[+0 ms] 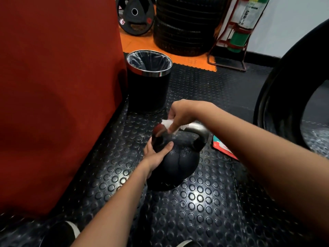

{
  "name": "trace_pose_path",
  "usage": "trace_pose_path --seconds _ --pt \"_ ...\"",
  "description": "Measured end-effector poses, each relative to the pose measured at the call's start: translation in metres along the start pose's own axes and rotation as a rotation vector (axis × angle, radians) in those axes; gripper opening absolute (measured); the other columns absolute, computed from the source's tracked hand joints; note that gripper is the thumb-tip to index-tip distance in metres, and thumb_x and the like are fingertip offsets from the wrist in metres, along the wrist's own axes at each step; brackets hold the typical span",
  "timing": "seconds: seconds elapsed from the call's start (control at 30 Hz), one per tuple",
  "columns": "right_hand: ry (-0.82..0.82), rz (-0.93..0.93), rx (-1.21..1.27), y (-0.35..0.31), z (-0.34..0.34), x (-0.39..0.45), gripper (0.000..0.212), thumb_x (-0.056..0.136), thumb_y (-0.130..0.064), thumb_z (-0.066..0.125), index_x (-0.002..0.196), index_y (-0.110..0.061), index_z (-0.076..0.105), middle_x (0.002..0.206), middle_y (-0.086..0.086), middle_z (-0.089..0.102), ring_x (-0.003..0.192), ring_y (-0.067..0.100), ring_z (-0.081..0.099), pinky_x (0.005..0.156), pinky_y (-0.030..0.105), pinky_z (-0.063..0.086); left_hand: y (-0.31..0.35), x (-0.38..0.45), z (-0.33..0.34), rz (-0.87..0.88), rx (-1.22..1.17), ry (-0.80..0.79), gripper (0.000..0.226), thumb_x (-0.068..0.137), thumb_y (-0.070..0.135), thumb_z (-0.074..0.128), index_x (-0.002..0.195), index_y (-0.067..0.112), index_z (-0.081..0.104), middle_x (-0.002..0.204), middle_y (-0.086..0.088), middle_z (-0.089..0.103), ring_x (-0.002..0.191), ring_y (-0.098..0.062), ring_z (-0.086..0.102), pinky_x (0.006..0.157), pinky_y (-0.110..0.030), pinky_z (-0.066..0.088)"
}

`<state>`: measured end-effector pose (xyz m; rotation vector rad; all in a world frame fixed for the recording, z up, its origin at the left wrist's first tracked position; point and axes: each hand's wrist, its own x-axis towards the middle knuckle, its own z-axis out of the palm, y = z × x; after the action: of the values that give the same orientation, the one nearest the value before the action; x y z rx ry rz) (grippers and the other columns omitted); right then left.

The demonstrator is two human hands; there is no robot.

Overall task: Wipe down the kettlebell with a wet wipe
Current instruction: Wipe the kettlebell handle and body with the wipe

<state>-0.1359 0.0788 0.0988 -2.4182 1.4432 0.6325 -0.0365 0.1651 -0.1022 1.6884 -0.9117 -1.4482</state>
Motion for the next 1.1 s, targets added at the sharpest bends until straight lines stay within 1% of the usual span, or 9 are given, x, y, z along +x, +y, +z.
trace_pose_path --seconds 0.1,0.2,0.3,0.4,0.53,0.77,0.87,1.0,1.1 --pt "0.092 -0.060 -0.096 -0.018 0.020 0.004 0.036 0.087 -0.049 0.074 0.094 -0.014 0.068 0.088 0.002 0.068 0.085 0.025 0.063 0.070 0.031 0.045 -0.001 0.000 -0.001 0.000 -0.014 -0.014 0.130 0.048 0.084 0.070 0.153 0.039 0.009 0.161 0.005 0.006 0.147 -0.024 0.018 0.118 -0.047 0.025" --pt "0.186 -0.121 -0.124 -0.030 0.041 0.007 0.034 0.098 -0.040 0.062 0.118 -0.013 0.066 0.115 0.010 0.069 0.105 0.031 0.066 0.078 0.035 0.047 -0.001 0.002 0.000 0.002 -0.008 -0.003 0.128 0.048 0.084 0.070 0.153 0.040 0.011 0.160 0.004 0.011 0.145 -0.024 0.022 0.116 -0.047 0.029" --pt "0.161 -0.126 -0.076 -0.018 0.039 0.001 0.042 0.103 -0.043 0.050 0.131 -0.014 0.060 0.125 0.011 0.066 0.117 0.032 0.063 0.092 0.038 0.050 0.002 0.001 0.002 -0.005 0.019 0.010 0.118 0.059 0.077 0.071 0.153 0.039 0.010 0.160 0.004 0.011 0.145 -0.024 0.021 0.116 -0.046 0.028" --pt "0.147 -0.098 -0.058 0.009 0.039 -0.013 0.043 0.105 -0.047 0.044 0.124 -0.012 0.058 0.123 0.014 0.066 0.113 0.033 0.062 0.087 0.037 0.047 0.002 -0.003 0.001 -0.016 0.015 -0.004 0.127 0.051 0.083 0.068 0.153 0.040 0.005 0.160 0.007 0.007 0.147 -0.023 0.018 0.117 -0.047 0.026" --pt "0.121 -0.026 0.116 0.034 0.055 -0.028 0.043 0.107 -0.045 0.040 0.125 -0.008 0.051 0.133 0.015 0.058 0.123 0.032 0.055 0.097 0.036 0.041 0.001 -0.004 0.001 0.001 -0.014 -0.003 0.129 0.049 0.083 0.067 0.153 0.040 0.006 0.160 0.007 0.006 0.147 -0.022 0.017 0.118 -0.045 0.024" --pt "0.308 -0.114 0.085 0.009 0.080 -0.024 0.080 0.100 -0.067 0.026 0.159 -0.013 0.023 0.148 0.012 0.043 0.139 0.031 0.037 0.121 0.042 0.018 0.000 -0.002 0.002 0.011 0.019 0.014 0.104 0.069 0.069 0.069 0.151 0.044 0.011 0.158 0.004 0.012 0.145 -0.022 0.022 0.114 -0.043 0.030" --pt "0.368 -0.149 0.102 0.034 0.088 -0.033 0.094 0.085 -0.077 0.011 0.156 -0.019 0.029 0.140 0.005 0.049 0.133 0.026 0.042 0.117 0.039 0.018 0.002 -0.002 0.001 0.017 0.015 0.016 0.108 0.062 0.075 0.071 0.150 0.044 0.016 0.156 0.004 0.017 0.143 -0.023 0.027 0.115 -0.043 0.031" --pt "0.388 -0.032 0.147 0.049 0.093 -0.029 0.095 0.079 -0.081 0.003 0.133 -0.018 0.050 0.129 0.003 0.058 0.128 0.022 0.049 0.113 0.041 0.021 0.003 -0.004 0.001 0.000 0.010 0.016 0.123 0.046 0.086 0.068 0.149 0.043 0.017 0.156 0.005 0.018 0.142 -0.023 0.028 0.116 -0.044 0.029" --pt "0.407 0.025 0.100 0.024 0.091 -0.018 0.103 0.075 -0.084 0.001 0.133 -0.014 0.049 0.132 0.008 0.056 0.130 0.027 0.048 0.117 0.047 0.021 0.003 -0.005 0.001 0.002 0.042 0.028 0.120 0.054 0.081 0.071 0.151 0.042 0.012 0.159 0.003 0.012 0.144 -0.025 0.024 0.116 -0.044 0.028"
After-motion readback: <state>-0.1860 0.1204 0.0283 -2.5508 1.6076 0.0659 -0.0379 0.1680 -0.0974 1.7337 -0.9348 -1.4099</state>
